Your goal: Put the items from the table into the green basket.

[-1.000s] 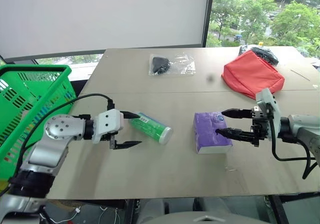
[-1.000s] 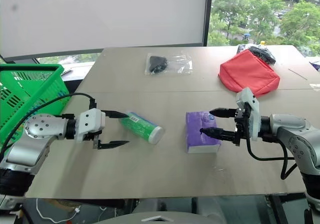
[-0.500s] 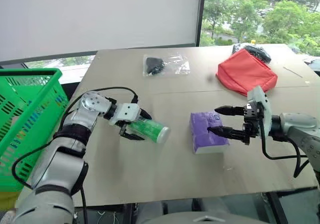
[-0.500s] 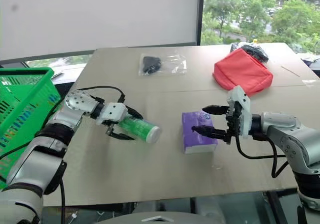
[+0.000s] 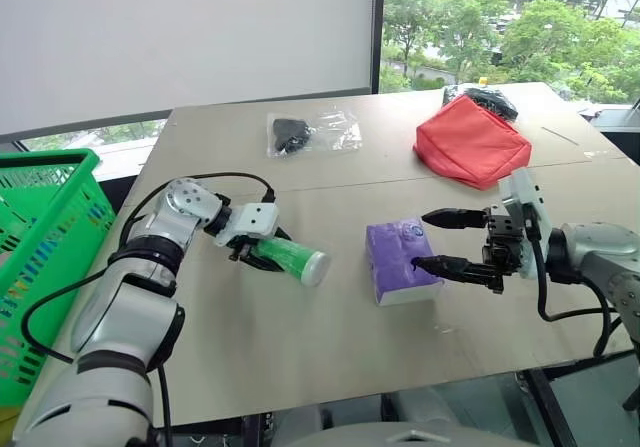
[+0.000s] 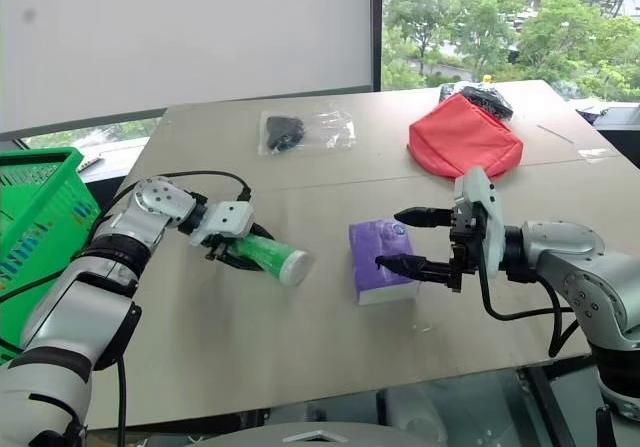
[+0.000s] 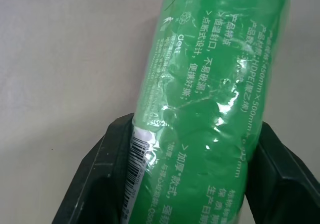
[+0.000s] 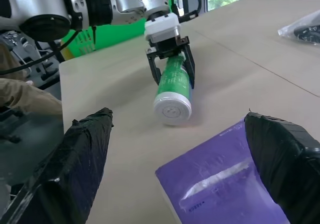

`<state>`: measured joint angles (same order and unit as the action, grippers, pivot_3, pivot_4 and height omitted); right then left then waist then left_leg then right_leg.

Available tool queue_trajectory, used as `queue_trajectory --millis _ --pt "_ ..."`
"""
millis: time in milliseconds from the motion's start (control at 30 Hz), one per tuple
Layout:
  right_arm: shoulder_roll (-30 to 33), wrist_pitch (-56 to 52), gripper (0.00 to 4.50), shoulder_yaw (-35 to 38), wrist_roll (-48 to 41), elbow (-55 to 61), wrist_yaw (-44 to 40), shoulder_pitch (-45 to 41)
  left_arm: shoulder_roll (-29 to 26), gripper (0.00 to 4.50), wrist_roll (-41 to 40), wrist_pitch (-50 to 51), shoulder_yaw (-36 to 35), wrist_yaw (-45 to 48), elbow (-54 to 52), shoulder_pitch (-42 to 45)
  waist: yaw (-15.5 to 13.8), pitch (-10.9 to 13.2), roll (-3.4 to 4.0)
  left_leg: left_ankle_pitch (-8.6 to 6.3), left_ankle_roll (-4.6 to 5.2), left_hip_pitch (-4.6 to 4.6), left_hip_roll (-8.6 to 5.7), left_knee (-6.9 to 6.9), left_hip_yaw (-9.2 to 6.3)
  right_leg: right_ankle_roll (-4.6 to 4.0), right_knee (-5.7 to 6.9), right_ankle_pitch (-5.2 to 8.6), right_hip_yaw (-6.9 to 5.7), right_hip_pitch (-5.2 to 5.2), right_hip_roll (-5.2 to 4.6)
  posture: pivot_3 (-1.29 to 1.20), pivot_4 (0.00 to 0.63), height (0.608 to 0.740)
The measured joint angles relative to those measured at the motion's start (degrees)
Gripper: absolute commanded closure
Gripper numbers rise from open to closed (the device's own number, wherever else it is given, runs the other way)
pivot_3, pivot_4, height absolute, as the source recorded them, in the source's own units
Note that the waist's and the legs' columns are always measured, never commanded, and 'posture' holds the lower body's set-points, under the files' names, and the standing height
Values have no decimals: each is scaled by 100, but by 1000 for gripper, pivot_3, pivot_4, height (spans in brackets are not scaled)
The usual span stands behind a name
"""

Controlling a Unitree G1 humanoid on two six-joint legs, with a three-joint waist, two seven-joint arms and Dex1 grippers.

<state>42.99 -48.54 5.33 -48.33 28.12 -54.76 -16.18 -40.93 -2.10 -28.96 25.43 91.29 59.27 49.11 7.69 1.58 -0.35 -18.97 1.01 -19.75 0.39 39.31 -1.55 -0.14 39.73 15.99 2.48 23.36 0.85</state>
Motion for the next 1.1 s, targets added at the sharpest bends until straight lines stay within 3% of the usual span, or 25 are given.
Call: queue_trajectory --millis 133,267,567,667,900,1000,1100 --pt "-7 18 0 -70 6 -126 -96 -241 -90 2320 -135 10 -118 -30 -204 -180 25 -1 0 0 0 3 2 0 -6 0 -4 0 -1 1 -4 -135 0 740" --pt "-206 55 0 -213 11 -266 -87 -561 -48 2320 -378 599 -829 -531 -594 -614 8 0 0 0 0 -1 4 6 -18 -1 2 0 -11 6 -14 -126 0 740" --pt "-997 263 0 -531 213 -666 334 -1162 -138 2320 -1404 3324 -2944 -3027 -3384 -1390 -129 14 -36 1 -4 -27 1 10 -32 -2 10 -3 -29 35 -40 -73 0 740" --pt "-1351 409 0 -634 348 -914 436 -1453 -176 2320 -1507 4076 -3845 -4398 -4016 -1483 -147 14 -36 1 -4 -27 -2 6 -31 -2 9 -3 -31 37 -46 -50 0 740" --pt "-2012 640 0 -743 444 -1278 530 -1997 -706 2320 -1084 5252 -5430 -7324 -4181 -1407 -306 7 -49 4 -10 -23 -8 1 -34 -3 13 -4 -43 38 -54 40 0 740" --pt "-2201 795 0 -905 602 -1508 504 -2212 -1227 2320 -869 5471 -6003 -7898 -4042 -1676 -417 0 -60 17 -36 -23 -19 -10 -37 -4 13 -4 -52 44 -72 58 0 740" --pt "-2342 922 0 -930 735 -1742 510 -2395 -1411 2320 -807 5486 -6299 -8063 -3727 -1870 -599 -2 -63 18 -37 -25 -31 -12 -47 -4 12 -4 -76 43 -94 77 0 740"
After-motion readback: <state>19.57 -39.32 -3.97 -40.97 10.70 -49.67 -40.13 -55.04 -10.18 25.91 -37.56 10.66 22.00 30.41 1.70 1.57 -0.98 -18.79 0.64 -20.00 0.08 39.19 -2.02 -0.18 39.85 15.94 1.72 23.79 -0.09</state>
